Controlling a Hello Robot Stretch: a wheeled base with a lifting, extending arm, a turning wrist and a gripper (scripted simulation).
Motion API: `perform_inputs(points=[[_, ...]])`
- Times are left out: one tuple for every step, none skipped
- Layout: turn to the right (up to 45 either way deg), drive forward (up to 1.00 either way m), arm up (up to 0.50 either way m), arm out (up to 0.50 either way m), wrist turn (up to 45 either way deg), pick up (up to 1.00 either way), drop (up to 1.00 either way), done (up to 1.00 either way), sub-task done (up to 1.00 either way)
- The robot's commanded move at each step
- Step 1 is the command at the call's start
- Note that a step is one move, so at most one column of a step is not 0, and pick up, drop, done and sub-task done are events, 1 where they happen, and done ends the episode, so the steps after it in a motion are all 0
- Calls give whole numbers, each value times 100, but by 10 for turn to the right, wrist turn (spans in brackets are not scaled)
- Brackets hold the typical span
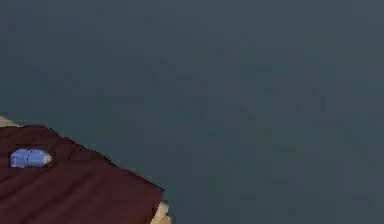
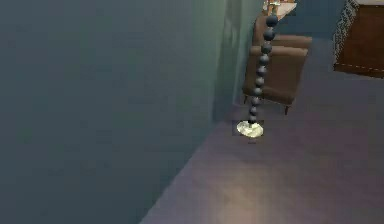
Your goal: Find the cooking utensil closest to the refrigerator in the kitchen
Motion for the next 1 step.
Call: perform_inputs(points=[[450,0,0,0,0,0,0,0,0]])
